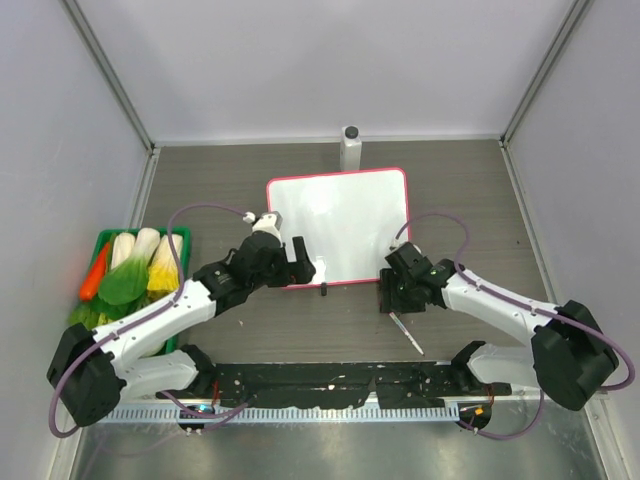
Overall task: Write a sentence on the whiteboard
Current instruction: Pick up the whiteboard marker from the corner of the board.
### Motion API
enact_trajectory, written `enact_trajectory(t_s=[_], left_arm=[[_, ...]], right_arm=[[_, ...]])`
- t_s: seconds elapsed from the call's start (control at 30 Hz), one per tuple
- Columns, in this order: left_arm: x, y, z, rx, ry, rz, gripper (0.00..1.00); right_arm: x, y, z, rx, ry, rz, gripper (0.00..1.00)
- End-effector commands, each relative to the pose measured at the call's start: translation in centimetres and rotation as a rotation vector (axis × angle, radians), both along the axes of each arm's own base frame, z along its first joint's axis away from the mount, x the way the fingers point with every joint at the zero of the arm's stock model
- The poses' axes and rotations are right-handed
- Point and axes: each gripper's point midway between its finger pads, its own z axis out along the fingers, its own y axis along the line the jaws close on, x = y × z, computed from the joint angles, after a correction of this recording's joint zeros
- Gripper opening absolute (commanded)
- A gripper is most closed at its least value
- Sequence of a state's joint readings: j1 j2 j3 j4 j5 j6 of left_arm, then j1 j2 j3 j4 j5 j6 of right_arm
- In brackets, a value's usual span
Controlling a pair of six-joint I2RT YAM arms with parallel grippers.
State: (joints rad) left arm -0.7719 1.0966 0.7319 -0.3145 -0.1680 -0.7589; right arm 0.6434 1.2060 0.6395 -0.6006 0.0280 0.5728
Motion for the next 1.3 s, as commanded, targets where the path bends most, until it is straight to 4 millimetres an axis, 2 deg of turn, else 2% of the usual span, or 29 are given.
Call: enact_trajectory(t_s=[0.0,0.27,0.33,0.4,0.47,0.53,0.63,0.73,0.77,0.87,0.97,1.0,1.17,1.27], left_arm=[[0.6,-1.8,1.1,-0.103,-0.023,-0.021,1.0],[0.5,-1.2,1.3,-0.113,-0.031,0.009,1.0],[0.5,-0.9,1.6,-0.119,-0.04,0.022,0.99],[0.4,-0.4,1.9,-0.114,-0.048,0.037,1.0],[0.3,0.1,2.1,-0.106,-0.055,0.049,1.0],[0.2,0.6,2.4,-0.105,-0.067,0.062,1.0],[-0.1,0.9,2.9,-0.117,-0.074,0.064,1.0],[-0.7,1.0,3.4,-0.134,-0.079,0.053,1.0],[-0.8,1.2,3.5,-0.135,-0.082,0.052,1.0],[-1.1,1.5,4.3,-0.153,-0.105,0.055,1.0],[-1.2,1.6,5.1,-0.178,-0.134,0.046,1.0],[-1.3,1.5,5.5,-0.189,-0.147,0.035,1.0],[-1.4,0.2,7.0,-0.241,-0.177,-0.029,1.0],[-1.4,-1.4,8.0,-0.277,-0.181,-0.091,1.0]], right_arm=[[-0.2,1.2,-0.6,0.032,-0.01,-0.018,0.57],[-0.4,0.3,-2.6,-0.055,0.01,-0.023,0.42],[-0.6,0.2,-2.9,-0.078,0.016,-0.015,0.34],[-0.6,0.2,-3.1,-0.097,0.019,-0.002,0.17],[-0.6,0.4,-3.1,-0.107,0.016,0.01,0.05],[-0.6,0.6,-3.0,-0.111,0.011,0.024,0.01],[-0.7,1.0,-2.8,-0.097,0.012,0.053,0.02],[-0.9,2.3,-1.7,-0.042,0.013,0.103,0.02],[-0.9,3.1,-0.8,0.001,0.006,0.128,0.01],[-0.3,3.6,1.5,0.032,-0.04,0.136,0.02],[1.0,5.0,5.2,0.115,-0.142,0.154,0.01],[0.9,5.8,6.0,0.161,-0.146,0.174,0.01],[3.6,8.9,13.0,0.373,-0.371,0.178,0.01],[5.1,9.4,16.9,0.462,-0.523,0.146,0.01]])
